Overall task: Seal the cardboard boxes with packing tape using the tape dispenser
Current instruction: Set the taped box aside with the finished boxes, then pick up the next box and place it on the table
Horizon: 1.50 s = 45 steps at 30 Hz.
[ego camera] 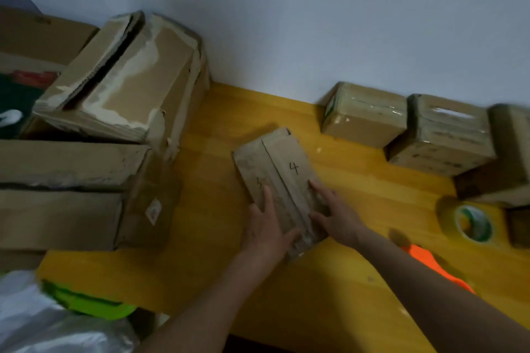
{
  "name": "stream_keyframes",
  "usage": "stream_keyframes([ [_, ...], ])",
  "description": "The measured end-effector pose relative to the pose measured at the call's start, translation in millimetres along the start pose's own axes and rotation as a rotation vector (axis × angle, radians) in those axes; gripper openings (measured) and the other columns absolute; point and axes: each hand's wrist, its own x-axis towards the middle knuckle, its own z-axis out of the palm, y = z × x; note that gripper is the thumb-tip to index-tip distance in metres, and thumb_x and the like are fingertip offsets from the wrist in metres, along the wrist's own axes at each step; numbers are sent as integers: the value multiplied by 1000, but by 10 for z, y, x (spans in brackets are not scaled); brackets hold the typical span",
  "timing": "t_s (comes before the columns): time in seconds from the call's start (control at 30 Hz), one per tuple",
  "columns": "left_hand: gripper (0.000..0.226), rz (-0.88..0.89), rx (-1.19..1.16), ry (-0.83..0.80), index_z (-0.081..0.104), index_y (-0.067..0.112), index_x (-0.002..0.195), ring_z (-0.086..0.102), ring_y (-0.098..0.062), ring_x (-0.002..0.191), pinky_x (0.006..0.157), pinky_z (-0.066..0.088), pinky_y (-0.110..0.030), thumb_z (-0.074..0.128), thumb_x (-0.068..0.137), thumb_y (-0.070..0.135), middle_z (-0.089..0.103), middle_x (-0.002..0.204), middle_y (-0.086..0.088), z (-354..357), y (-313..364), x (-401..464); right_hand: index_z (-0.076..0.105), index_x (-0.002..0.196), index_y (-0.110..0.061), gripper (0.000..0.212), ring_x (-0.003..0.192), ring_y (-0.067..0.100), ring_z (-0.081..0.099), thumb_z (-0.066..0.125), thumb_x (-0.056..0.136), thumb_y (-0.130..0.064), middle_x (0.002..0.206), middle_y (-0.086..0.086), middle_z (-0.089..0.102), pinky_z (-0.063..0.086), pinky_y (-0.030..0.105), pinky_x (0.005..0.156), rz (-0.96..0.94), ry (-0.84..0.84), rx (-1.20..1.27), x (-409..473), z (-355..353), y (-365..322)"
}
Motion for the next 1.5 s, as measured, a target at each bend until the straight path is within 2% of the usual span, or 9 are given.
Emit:
stream_keyframes([
  [0.27, 120, 203, 128, -278, -26, 13, 149, 15, -27, 145, 116, 25, -42, 71, 83, 45, -5, 161, -4, 702, -141, -927, 9, 147, -51, 102, 138, 29, 23, 78, 72, -42, 154, -1, 16, 28, 50, 111, 0, -80, -280, -664, 11, 502],
  [0.47, 89, 560, 449, 55, 12, 29, 154, 29, -14, 126, 104, 29, -24, 64, 86, 53, 28, 140, 0, 412, -399, -970, 9, 153, -31, 98, 142, 30, 20, 75, 82, -20, 154, 11, 20, 21, 35, 114, 56, 98, 83, -1058, -38, 558],
  [0.6, 122, 562, 653, 81, -14, 44, 149, -20, -33, 145, 115, -7, -55, 75, 67, 62, -24, 157, -2, 46, -365, -565, 28, 150, -22, 69, 130, 25, 38, 62, 91, -12, 144, 13, 35, 25, 13, 96, 95, 280, 73, -1300, 36, 597],
  [0.7, 133, 470, 750, 4, -25, 50, 140, -42, -37, 133, 106, -17, -63, 80, 59, 63, -51, 144, -4, -80, -293, -279, 45, 141, -20, 54, 139, 26, 29, 63, 91, -12, 148, 18, 30, 23, 23, 109, 151, 249, 54, -1341, 214, 617],
  [0.9, 122, 383, 641, -90, -16, 51, 146, -22, -41, 143, 113, 7, -64, 72, 63, 70, -41, 150, -4, 99, -335, -300, 65, 122, -13, 31, 145, 24, 21, 55, 94, -4, 154, 14, 24, 21, 27, 113, 189, 371, 157, -1392, 371, 712],
  [1.13, 109, 389, 677, -56, -22, 25, 150, 7, -40, 142, 114, 28, -47, 56, 84, 64, -18, 159, -14, 705, -296, -947, 46, 134, 3, 47, 129, 38, 38, 52, 87, -3, 136, 25, 44, 27, 40, 108, 530, 686, 78, -1560, 310, 1240],
  [1.27, 115, 332, 725, -34, -28, 17, 147, -12, -43, 145, 117, 9, -56, 54, 84, 66, -30, 155, -17, 816, -243, -1019, 41, 135, -1, 49, 127, 37, 44, 51, 88, -12, 132, 22, 52, 28, 40, 108, 726, 565, -61, -1609, 233, 1457],
  [1.37, 118, 407, 823, 46, -31, 5, 141, -32, -38, 140, 115, -13, -55, 47, 84, 72, -38, 150, -21, 850, -230, -981, 46, 133, -9, 47, 121, 35, 52, 54, 87, -17, 125, 16, 60, 32, 39, 106, 697, 488, -199, -1577, 182, 1597],
  [1.5, 113, 475, 788, 32, -35, 4, 137, -32, -32, 141, 118, -15, -46, 39, 86, 73, -35, 152, -18, 865, -244, -885, 49, 129, -9, 52, 118, 32, 52, 65, 87, -34, 127, 14, 57, 35, 39, 105, 637, 433, -318, -1532, 192, 1786],
])
